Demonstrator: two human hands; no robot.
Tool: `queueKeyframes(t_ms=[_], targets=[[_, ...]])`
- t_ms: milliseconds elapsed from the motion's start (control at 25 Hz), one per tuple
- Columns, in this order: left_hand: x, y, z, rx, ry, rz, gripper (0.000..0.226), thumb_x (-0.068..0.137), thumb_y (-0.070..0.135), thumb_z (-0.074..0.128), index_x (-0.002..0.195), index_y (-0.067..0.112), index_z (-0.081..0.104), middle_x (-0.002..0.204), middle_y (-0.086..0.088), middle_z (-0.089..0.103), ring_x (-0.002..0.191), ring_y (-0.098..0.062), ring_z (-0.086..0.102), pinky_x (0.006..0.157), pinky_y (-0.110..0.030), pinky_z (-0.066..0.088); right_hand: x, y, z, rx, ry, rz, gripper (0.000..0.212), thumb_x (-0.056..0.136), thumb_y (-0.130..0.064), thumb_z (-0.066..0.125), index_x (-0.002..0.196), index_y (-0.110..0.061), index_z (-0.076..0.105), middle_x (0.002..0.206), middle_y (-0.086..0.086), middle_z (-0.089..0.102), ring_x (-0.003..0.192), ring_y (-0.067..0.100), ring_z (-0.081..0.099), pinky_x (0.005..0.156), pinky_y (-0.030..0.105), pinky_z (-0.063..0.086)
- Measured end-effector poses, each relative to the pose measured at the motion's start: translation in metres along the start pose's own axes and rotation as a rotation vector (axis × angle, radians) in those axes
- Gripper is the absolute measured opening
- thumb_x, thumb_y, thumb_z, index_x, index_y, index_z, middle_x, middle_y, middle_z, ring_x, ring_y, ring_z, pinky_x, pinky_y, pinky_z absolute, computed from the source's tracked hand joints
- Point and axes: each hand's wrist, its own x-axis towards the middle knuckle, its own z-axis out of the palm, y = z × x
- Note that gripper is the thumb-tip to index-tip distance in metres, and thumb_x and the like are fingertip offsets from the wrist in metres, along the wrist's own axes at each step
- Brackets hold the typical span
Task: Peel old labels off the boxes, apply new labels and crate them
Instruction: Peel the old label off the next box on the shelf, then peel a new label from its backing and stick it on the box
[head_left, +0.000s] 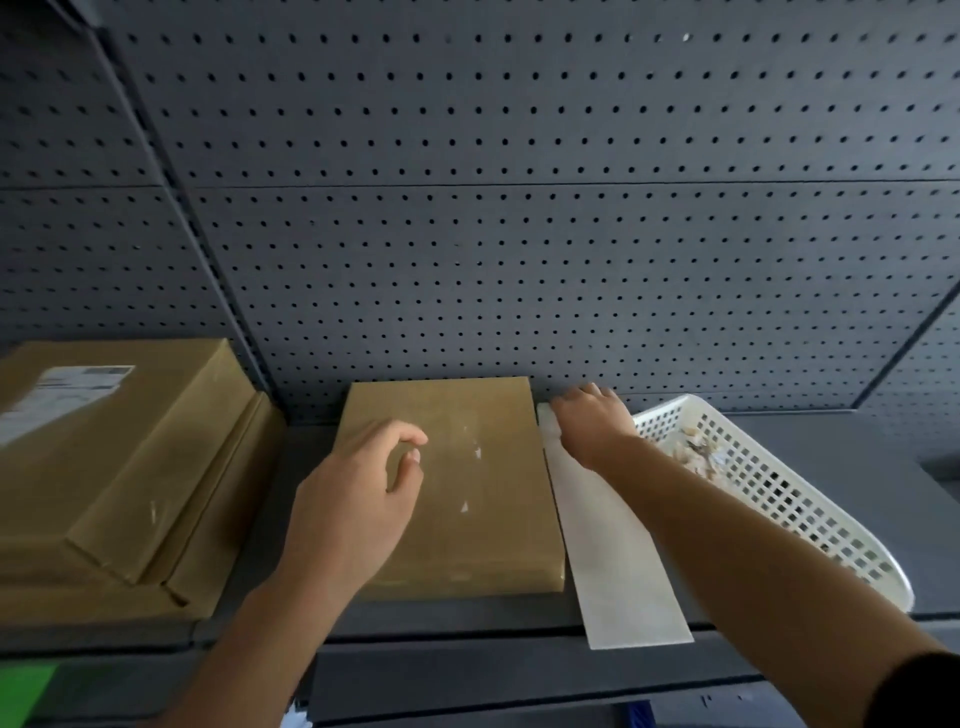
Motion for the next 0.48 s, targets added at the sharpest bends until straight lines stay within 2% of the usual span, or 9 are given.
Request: queueKeyframes(t_ms=[40,120,200,240,360,400,480], targets=[[-0.001,-0.003,0.0,-0.016,-0.006,-0.007,0.012,0.1,0.034,0.051,0.108,0.041,0.057,0.104,0.027,0.06,0.074,0.015,0.052,0.058,-0.014,0.037,0.004,-0.001,0.003,-0.041,0.016,-0.002,0.031,0.089,-0.011,0.06,0.119,-0.019,0.058,0.121,0.003,0.059,0.118,0.026,0.05,0.099,0.036,0.041],[0.0,-0.01,-0.002,-0.064,-0.015,-0.03,0.012,0.1,0.034,0.051,0.107,0.042,0.058,0.105,0.032,0.058,0.082,0.017,0.051,0.067,-0.015,0.043,0.011,-0.003,0.002,-0.045,0.087,-0.001,0.027,0.089,-0.006,0.054,0.111,-0.02,0.062,0.115,0.002,0.062,0.112,0.024,0.052,0.095,0.035,0.042],[0.004,-0.011,0.0,-0.136,-0.035,-0.036,0.012,0.1,0.034,0.052,0.105,0.042,0.06,0.102,0.034,0.059,0.087,0.01,0.058,0.071,-0.018,0.05,0.011,-0.001,-0.009,0.046,0.204,0.036,0.027,0.091,-0.006,0.049,0.108,-0.02,0.065,0.107,0.0,0.065,0.106,0.023,0.055,0.09,0.035,0.042],[0.006,-0.009,0.003,-0.195,-0.056,-0.032,0.013,0.1,0.033,0.053,0.105,0.04,0.061,0.102,0.032,0.061,0.088,0.005,0.061,0.072,-0.02,0.053,0.007,0.004,-0.017,0.105,0.28,0.063,0.026,0.092,-0.008,0.049,0.107,-0.02,0.066,0.104,0.0,0.066,0.102,0.024,0.056,0.088,0.036,0.042],[0.012,0.011,0.015,-0.415,-0.156,-0.024,0.015,0.102,0.028,0.054,0.105,0.032,0.068,0.099,0.021,0.068,0.093,0.007,0.062,0.075,-0.014,0.051,-0.017,0.019,-0.056,0.246,0.489,0.1,0.019,0.095,-0.015,0.053,0.103,-0.019,0.069,0.1,0.002,0.069,0.096,0.027,0.059,0.085,0.041,0.044],[0.014,0.022,0.02,-0.518,-0.203,-0.037,0.015,0.102,0.028,0.054,0.105,0.029,0.069,0.097,0.016,0.071,0.092,0.004,0.064,0.077,-0.015,0.052,-0.029,0.022,-0.07,0.289,0.558,0.092,0.017,0.094,-0.016,0.056,0.103,-0.018,0.07,0.1,0.002,0.07,0.095,0.029,0.059,0.084,0.042,0.044],[0.02,0.045,0.031,-0.814,-0.331,-0.144,0.022,0.102,0.03,0.053,0.106,0.019,0.072,0.095,0.004,0.075,0.093,-0.013,0.07,0.081,-0.024,0.057,-0.061,0.025,-0.094,0.362,0.676,0.091,0.012,0.092,-0.016,0.062,0.101,-0.017,0.071,0.099,0.001,0.07,0.092,0.029,0.059,0.081,0.042,0.044]])
